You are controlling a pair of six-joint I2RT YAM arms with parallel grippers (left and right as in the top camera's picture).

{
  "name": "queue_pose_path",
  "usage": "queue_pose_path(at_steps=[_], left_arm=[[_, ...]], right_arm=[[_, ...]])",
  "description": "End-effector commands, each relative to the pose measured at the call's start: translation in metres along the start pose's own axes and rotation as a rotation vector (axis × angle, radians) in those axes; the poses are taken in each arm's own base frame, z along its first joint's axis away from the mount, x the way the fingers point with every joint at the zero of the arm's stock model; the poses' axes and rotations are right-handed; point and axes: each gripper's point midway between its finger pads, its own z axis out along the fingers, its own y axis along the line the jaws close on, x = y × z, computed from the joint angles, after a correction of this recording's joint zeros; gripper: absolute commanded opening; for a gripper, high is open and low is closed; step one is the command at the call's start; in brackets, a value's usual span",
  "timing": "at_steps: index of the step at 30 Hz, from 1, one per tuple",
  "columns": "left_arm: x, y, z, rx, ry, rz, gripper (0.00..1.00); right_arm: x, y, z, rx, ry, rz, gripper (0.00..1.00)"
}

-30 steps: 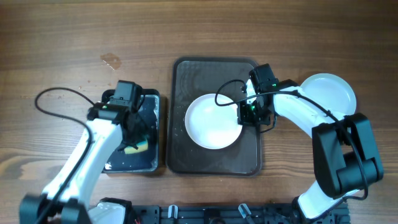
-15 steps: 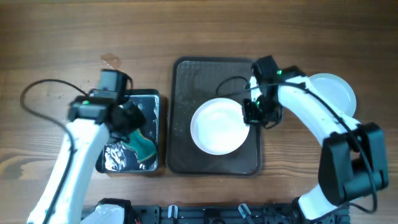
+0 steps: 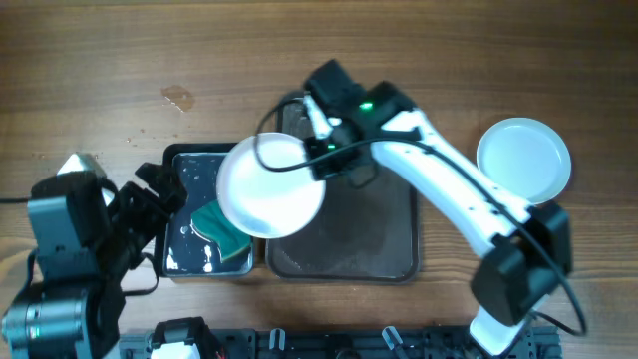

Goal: Clean dirty plates on tray and stack at the side
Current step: 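Lift the cleaned plate off the tray with the right gripper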

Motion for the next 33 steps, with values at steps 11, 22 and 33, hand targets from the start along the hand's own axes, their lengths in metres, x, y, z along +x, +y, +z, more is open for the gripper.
queue_pose_path(at_steps=[11, 22, 33], left_arm=[[0.001, -0.003, -0.01, 0.029, -0.013, 0.002, 1.0], [0.001, -0.003, -0.01, 0.03, -0.013, 0.002, 1.0], [0.001, -0.003, -0.01, 0.03, -0.013, 0.002, 1.0]], right_arm=[[-0.073, 0.057, -0.069, 0.525, -0.678, -0.123, 0.04], [-0.044, 0.099, -0.112, 0.773, -0.905, -0.206, 0.04], [-0.041, 0.103, -0.119, 0.817, -0.93, -0.229, 0.04]])
